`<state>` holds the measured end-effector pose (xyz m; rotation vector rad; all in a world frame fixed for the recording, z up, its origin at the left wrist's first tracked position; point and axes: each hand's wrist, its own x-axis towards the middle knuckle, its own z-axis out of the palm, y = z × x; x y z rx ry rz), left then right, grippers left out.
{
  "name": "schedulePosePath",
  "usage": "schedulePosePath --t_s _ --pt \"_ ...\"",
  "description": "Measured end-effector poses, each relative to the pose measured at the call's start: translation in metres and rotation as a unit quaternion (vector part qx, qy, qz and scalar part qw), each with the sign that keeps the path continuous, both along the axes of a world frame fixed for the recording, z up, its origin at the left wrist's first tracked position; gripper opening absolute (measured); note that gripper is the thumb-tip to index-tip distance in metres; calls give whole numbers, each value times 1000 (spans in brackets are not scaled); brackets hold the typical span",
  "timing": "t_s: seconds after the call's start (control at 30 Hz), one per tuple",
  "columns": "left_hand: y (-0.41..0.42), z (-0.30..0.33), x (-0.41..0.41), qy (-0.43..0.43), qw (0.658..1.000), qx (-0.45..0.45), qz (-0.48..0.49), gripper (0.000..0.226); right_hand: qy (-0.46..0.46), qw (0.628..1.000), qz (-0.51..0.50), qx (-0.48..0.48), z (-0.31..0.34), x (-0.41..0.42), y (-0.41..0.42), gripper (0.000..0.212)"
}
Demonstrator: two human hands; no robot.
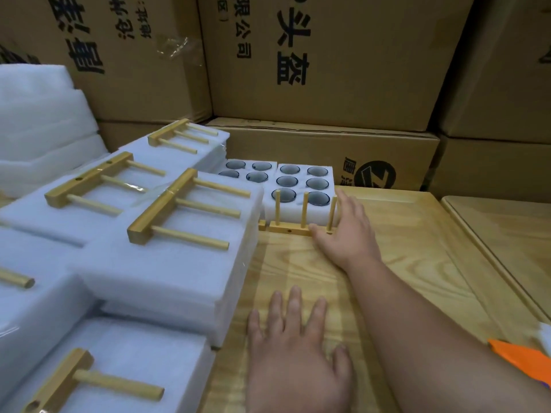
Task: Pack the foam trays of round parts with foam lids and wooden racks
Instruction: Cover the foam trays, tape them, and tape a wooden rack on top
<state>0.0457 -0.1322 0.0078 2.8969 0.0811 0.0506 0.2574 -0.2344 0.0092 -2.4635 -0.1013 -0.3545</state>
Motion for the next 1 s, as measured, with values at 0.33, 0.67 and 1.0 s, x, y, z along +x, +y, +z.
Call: schedulePosePath --t_s 0.33,0.67,1.0 --pt "-3 3 1 17 1000 12 -6 64 -2 999 34 -30 -3 7 2 48" --pt "3 -12 -1 2 1000 -16 6 80 -2 1000 -4 21 -7 -67 -26 39" --pt "2 -9 -8 -42 995 -76 43 131 28 999 -24 24 -3 -170 -57 57"
